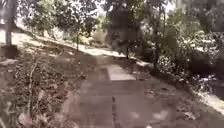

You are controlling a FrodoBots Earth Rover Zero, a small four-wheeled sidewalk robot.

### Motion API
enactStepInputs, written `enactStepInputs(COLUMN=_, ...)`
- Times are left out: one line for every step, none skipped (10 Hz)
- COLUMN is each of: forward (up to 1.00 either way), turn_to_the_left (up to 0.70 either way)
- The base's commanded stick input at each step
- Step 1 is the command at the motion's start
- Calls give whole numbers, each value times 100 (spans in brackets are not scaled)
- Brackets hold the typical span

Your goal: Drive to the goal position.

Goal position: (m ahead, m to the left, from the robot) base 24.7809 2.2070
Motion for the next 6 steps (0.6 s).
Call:
enactStepInputs(forward=100, turn_to_the_left=0)
enactStepInputs(forward=100, turn_to_the_left=0)
enactStepInputs(forward=100, turn_to_the_left=0)
enactStepInputs(forward=100, turn_to_the_left=0)
enactStepInputs(forward=100, turn_to_the_left=0)
enactStepInputs(forward=100, turn_to_the_left=0)
